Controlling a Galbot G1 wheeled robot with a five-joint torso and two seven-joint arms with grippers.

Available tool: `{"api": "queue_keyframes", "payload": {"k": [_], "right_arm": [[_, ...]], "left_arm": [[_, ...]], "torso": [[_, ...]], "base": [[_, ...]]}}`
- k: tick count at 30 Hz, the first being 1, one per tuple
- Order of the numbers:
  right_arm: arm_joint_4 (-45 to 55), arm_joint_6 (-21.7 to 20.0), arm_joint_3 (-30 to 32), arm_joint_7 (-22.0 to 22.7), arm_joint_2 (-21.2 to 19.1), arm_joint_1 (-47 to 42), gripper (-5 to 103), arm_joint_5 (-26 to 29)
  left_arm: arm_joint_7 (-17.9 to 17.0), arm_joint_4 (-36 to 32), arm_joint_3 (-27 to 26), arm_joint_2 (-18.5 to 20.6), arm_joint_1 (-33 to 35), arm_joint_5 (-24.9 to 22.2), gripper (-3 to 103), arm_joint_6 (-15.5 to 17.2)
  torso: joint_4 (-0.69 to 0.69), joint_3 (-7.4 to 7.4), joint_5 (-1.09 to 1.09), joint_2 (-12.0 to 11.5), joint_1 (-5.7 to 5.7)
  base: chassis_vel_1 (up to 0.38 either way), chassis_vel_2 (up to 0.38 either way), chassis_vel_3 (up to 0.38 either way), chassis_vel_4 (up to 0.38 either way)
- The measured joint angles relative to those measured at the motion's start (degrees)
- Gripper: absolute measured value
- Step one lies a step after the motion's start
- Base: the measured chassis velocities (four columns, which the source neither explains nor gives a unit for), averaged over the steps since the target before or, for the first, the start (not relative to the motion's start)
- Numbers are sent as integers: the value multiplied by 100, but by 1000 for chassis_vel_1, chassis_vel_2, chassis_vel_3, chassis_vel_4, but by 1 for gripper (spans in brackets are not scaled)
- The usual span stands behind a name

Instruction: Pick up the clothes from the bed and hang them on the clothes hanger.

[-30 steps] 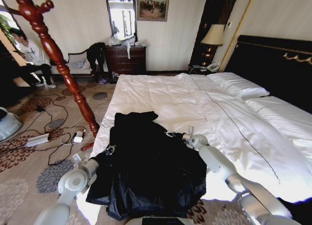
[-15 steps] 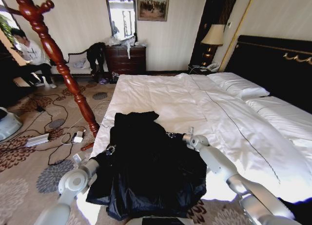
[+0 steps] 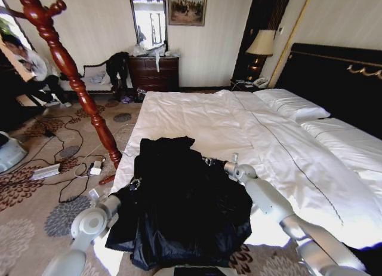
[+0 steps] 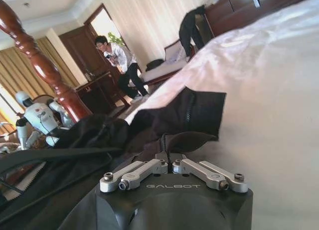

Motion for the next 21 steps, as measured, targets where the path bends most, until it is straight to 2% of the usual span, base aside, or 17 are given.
{"api": "queue_keyframes", "payload": {"k": [6,21], "right_arm": [[388,40,116,9,-200,-153,0,105],[607,472,378,120,-293,-201,0,596]], "left_arm": [[-10,19,62,-8,-51,-15,18,3],[-4,-112,158,-67,-81,-51,18,2]], "torso": [[-1,0,0,0,0],[-1,0,0,0,0]], "base": [[0,0,0,0],[0,0,0,0]]}}
